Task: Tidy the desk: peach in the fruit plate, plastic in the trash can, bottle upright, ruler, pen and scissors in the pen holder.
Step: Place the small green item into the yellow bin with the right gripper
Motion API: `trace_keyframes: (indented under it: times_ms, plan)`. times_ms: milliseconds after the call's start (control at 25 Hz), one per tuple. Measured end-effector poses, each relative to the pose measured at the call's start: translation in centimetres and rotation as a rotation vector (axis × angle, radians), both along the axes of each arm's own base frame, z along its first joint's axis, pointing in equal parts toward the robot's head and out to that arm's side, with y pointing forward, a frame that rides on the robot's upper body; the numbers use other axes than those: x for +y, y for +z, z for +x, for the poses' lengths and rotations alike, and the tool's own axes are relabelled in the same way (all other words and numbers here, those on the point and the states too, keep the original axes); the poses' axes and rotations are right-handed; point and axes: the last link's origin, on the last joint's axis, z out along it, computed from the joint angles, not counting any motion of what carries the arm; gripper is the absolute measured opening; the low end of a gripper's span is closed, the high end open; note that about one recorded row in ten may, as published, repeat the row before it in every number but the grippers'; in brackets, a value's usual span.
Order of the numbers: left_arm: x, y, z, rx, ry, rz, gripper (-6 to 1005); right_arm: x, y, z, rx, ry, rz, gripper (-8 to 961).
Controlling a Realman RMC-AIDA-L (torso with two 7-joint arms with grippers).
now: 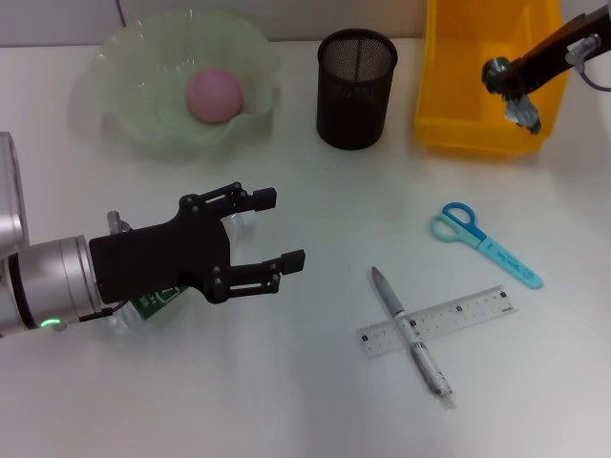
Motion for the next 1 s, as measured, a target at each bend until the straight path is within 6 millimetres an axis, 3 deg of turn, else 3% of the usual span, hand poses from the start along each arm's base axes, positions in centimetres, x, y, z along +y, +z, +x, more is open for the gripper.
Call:
trace_keyframes:
  times_ms: [1000]
  plan:
    - [-0.1, 0.0, 0.0, 0.002, -0.001, -0.002, 831, 2.4, 0.3, 2.6, 0.252, 0.093, 0.328, 191]
